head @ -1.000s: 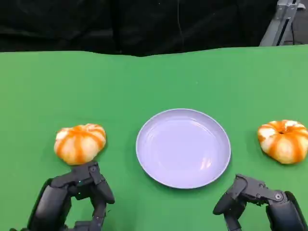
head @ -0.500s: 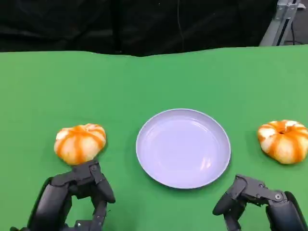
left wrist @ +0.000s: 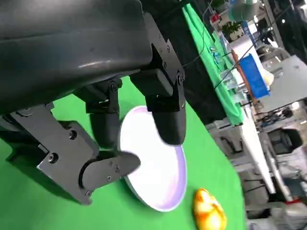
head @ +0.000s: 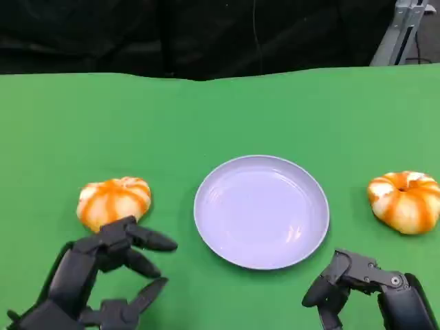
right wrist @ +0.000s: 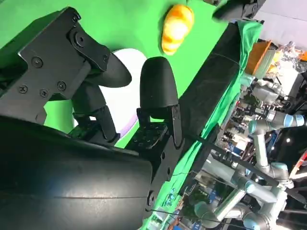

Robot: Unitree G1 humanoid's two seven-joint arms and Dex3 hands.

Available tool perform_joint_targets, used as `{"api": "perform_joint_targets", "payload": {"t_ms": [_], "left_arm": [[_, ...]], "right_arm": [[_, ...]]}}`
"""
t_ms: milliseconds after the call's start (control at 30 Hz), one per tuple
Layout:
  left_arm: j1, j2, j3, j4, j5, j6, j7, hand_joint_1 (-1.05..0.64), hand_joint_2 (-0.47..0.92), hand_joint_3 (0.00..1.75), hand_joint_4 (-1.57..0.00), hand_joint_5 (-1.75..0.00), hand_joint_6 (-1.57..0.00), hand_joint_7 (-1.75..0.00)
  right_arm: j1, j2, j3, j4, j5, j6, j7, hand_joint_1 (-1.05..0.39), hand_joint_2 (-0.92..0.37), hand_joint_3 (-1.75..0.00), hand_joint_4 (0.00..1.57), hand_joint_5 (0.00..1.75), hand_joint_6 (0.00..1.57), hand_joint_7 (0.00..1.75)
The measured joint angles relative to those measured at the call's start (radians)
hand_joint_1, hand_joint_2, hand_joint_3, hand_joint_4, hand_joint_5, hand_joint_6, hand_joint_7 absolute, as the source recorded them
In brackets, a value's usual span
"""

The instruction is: Grasp the bread from the table and place it into the plate.

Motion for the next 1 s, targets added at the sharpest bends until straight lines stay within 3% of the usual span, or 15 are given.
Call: {"api": "perform_joint_targets", "payload": {"t_ms": [33, 133, 233, 567, 1000], "left_arm": [[-0.005, 0.010, 0.000, -0.015, 0.032, 0.022, 0.006, -0.25, 0.89, 0.07, -0.50, -0.71, -0.63, -0.17], [-0.021, 0.040, -0.004, -0.049, 0.115, 0.085, 0.012, -0.41, 0.88, 0.03, -0.27, -0.58, -0.43, -0.04], [-0.071, 0.106, -0.011, -0.059, 0.234, 0.151, 0.011, -0.46, 0.88, 0.01, -0.20, -0.53, -0.38, -0.01], [-0.265, 0.236, -0.107, 0.063, 0.587, 0.230, 0.078, -0.57, 0.90, 0.00, -0.21, -0.41, -0.29, 0.00], [-0.566, 0.195, -0.324, 0.442, 0.834, 0.471, 0.120, -0.60, 0.91, 0.00, -0.21, -0.38, -0.29, -0.01]], "right_arm": [[0.000, 0.001, 0.000, 0.000, 0.000, 0.000, 0.000, -0.04, -0.31, -1.32, 0.84, 1.59, 0.85, 1.29], [-0.001, 0.001, 0.001, 0.000, 0.000, 0.001, 0.000, -0.03, -0.31, -1.34, 0.83, 1.58, 0.85, 1.29], [-0.002, 0.003, 0.005, 0.000, 0.001, 0.006, 0.000, -0.03, -0.30, -1.34, 0.84, 1.58, 0.85, 1.29], [-0.006, 0.004, 0.011, 0.003, 0.001, 0.011, -0.002, -0.04, -0.31, -1.33, 0.84, 1.57, 0.85, 1.28], [-0.011, 0.010, 0.022, 0.011, 0.009, 0.011, -0.004, -0.02, -0.30, -1.32, 0.84, 1.59, 0.86, 1.28]]}}
